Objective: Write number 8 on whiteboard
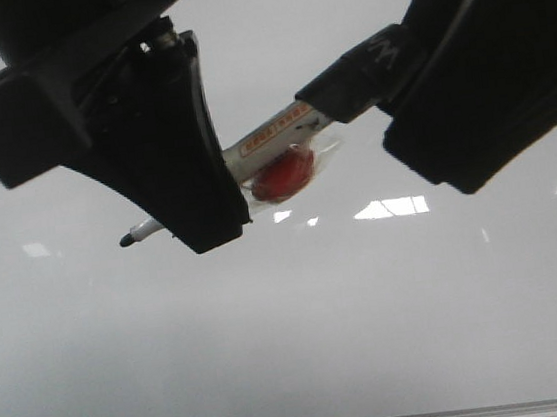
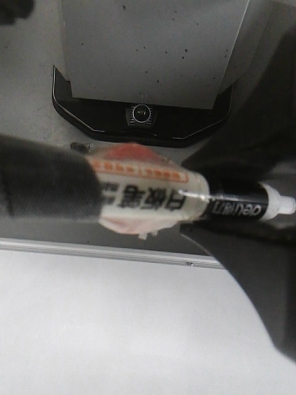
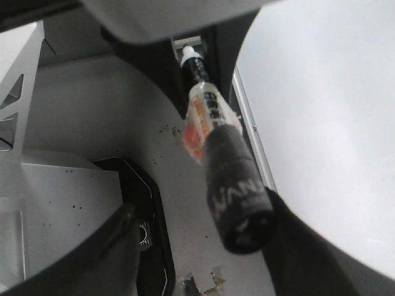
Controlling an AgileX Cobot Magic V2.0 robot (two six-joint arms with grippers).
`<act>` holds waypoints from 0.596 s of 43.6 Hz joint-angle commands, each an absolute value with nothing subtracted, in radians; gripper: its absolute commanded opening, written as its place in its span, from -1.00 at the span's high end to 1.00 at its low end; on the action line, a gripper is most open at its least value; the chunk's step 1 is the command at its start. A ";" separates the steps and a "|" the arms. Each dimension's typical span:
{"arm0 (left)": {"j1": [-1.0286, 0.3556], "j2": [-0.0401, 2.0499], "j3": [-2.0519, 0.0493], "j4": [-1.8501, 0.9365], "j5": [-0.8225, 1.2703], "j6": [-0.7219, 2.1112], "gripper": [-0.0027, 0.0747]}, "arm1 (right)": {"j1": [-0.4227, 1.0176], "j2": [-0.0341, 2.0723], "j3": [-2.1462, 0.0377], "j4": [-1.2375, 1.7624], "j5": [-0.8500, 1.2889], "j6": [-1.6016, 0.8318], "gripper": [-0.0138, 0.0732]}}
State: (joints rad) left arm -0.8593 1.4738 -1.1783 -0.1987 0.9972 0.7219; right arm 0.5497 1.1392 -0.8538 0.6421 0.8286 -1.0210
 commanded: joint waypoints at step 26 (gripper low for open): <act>-0.868 1.443 -1.213 -0.211 0.961 0.827 0.98 | 0.578 1.169 -0.891 0.785 0.703 -1.030 0.28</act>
State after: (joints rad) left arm -0.8593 1.4738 -1.1783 -0.1925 0.9914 0.8222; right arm 0.5780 1.1868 -0.8561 0.7385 0.7195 -1.0210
